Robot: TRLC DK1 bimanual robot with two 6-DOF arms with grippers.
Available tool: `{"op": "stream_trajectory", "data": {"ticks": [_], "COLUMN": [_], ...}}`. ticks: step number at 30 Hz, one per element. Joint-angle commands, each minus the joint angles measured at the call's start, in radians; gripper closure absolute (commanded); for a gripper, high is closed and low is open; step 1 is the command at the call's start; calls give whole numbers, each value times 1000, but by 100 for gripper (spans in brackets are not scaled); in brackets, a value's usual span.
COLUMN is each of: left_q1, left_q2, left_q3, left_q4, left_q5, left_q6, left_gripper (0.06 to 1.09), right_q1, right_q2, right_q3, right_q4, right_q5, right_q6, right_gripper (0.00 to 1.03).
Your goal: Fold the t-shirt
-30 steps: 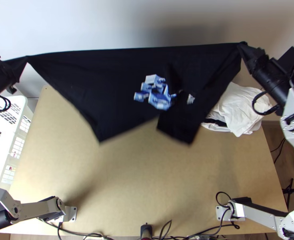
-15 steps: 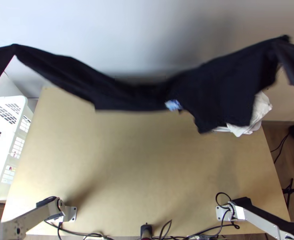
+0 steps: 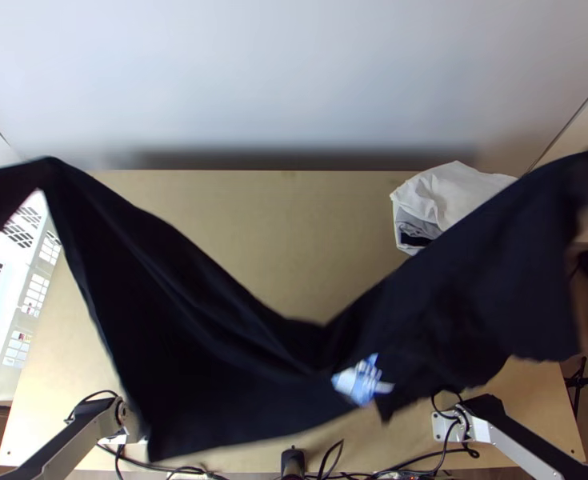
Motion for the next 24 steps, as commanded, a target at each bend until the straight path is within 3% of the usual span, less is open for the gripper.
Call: {"op": "stream_trajectory", "data": {"ticks": [1,5,7,9,13,21,24], "left_q1": [75,117,117,123,126,107,107], "left_q2": [-22,132,242,337,464,544,581], "left_q3": [-443,-681,-756,-804,-836,-825,-801], "left_q4": [30,62,62,51,54,119,145], "left_q5": [18,3,-92,-129,-232,-281,-322], "left_q6": [134,206,278,370,459,459,449], "left_gripper": [105,105,105,105,105,105,105], "right_q1": [-83,-187,-231,-273,-342,-351,-314], "right_q2": [-99,-73,-4,64,176,284,318], "right_q3": [-573,-944,-1031,-1079,-1090,-1019,-987], "right_q4": [91,301,346,387,447,502,533], "right_q5": [-17,-37,-38,-37,-37,-34,9], "right_q6": [-67,-80,-90,-122,-150,-212,-214], "right_gripper": [100,100,100,100,100,100,100]}}
